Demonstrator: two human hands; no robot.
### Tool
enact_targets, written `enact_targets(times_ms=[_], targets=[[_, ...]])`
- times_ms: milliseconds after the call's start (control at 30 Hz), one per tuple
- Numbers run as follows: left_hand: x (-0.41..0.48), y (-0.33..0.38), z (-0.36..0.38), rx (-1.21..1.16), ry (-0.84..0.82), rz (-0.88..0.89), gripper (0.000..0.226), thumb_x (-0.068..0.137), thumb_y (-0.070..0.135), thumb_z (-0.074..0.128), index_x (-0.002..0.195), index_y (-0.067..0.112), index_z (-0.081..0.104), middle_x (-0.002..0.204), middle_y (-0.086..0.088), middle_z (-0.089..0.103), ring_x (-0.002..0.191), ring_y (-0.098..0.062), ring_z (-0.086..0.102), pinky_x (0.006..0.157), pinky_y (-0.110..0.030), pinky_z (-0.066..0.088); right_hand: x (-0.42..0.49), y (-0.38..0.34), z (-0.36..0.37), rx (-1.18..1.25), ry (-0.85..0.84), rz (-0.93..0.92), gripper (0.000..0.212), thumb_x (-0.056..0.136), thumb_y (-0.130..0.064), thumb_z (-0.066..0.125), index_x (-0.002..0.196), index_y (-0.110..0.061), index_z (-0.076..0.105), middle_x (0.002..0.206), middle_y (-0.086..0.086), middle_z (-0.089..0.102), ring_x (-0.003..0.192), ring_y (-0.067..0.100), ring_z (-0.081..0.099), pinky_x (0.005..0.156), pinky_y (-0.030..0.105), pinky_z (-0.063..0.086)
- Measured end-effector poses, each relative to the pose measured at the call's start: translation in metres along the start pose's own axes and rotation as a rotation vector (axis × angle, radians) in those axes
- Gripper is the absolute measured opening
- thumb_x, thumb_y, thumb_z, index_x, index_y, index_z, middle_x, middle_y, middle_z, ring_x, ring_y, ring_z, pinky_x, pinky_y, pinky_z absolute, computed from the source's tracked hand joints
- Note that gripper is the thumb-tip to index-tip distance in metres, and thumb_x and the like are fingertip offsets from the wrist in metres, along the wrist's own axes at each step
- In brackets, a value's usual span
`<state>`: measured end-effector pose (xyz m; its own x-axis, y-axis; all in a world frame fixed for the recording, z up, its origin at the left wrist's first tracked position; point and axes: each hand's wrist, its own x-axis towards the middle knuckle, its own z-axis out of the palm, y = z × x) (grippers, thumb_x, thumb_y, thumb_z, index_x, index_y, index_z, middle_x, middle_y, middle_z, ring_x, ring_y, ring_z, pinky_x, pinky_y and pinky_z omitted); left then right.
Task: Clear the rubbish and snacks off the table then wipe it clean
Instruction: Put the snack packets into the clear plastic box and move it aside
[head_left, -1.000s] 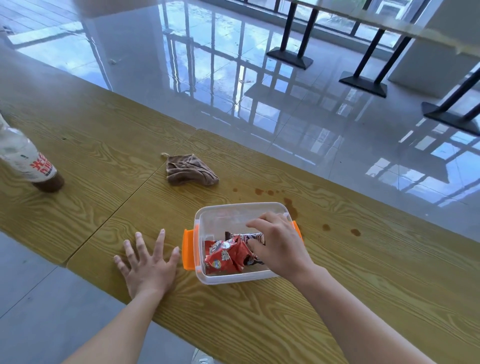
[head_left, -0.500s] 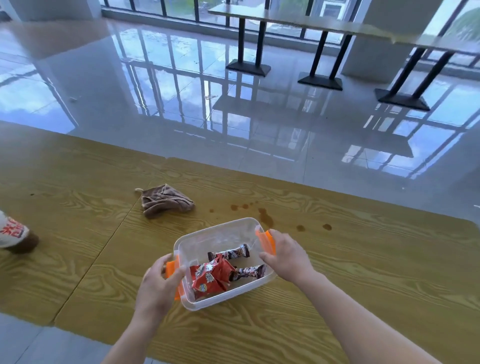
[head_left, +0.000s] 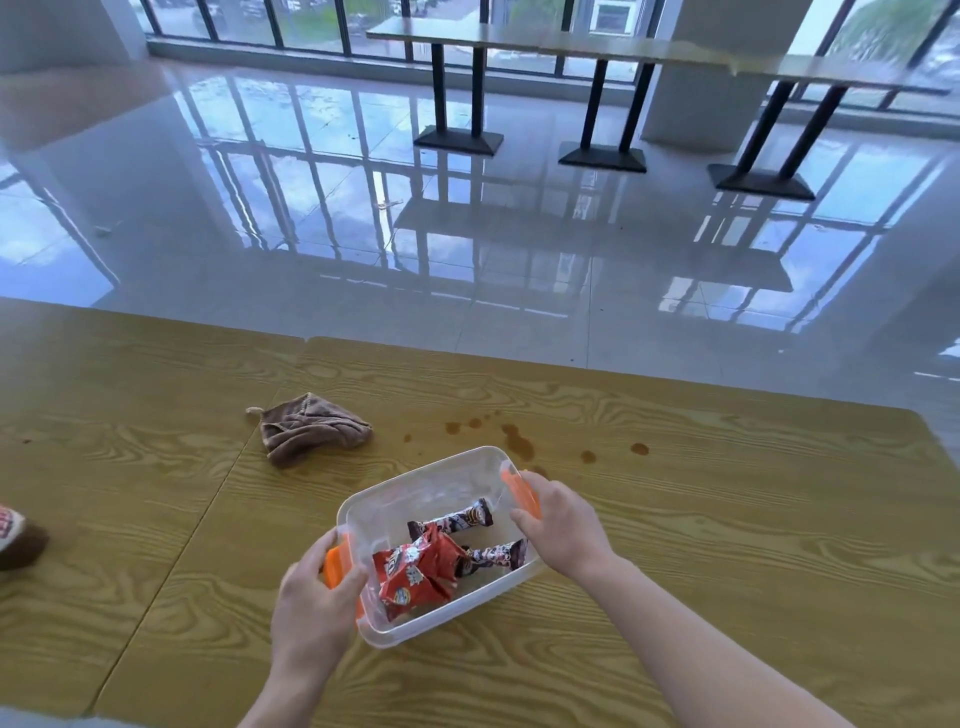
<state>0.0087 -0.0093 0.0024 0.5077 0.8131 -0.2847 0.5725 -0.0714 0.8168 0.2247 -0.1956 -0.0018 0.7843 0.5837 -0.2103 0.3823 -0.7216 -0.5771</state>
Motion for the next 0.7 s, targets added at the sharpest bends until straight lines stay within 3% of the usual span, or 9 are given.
enact_targets(times_ms=[167,267,400,700], targets=[[0.007,0.016,0.001,0.011,-0.011,0.074,0.049,0.070,0.046,0.065,0.118,0.036,0.063,0.097,-0.004,0.069,0.089,-0.023,0.064,0.080,-0.046,0.053,-0.006,0.001,-0.008,0.006,0.077,-0.004,0.048,0.093,-0.037,0.060,0.138,-0.035,0.045,0.106,0.004,0.063,0.095,0.027,0.061,0.083,0.038,0.050],[0.011,0.024,0.007,0.028,-0.032,0.130,0.032,0.073,0.039,0.066,0.104,0.046,0.063,0.089,-0.003,0.068,0.084,-0.020,0.063,0.074,-0.045,0.054,-0.012,0.005,-0.016,-0.010,0.111,0.011,0.057,0.094,-0.037,0.060,0.146,-0.036,0.036,0.113,0.005,0.063,0.098,0.028,0.062,0.081,0.037,0.051],[0.020,0.034,0.020,0.066,-0.090,0.187,0.036,0.083,0.027,0.071,0.118,0.031,0.066,0.089,-0.007,0.068,0.082,-0.023,0.063,0.073,-0.044,0.054,-0.022,0.015,-0.030,-0.029,0.168,0.052,0.063,0.093,-0.037,0.059,0.148,-0.042,0.028,0.116,0.006,0.062,0.099,0.028,0.062,0.080,0.037,0.049],[0.019,0.081,0.074,0.087,-0.235,0.284,0.047,0.084,0.030,0.068,0.130,0.031,0.060,0.103,-0.003,0.068,0.089,-0.019,0.064,0.079,-0.045,0.056,-0.042,0.061,-0.076,-0.072,0.304,0.170,0.066,0.092,-0.037,0.061,0.149,-0.038,0.030,0.119,0.006,0.066,0.100,0.027,0.064,0.074,0.035,0.047]])
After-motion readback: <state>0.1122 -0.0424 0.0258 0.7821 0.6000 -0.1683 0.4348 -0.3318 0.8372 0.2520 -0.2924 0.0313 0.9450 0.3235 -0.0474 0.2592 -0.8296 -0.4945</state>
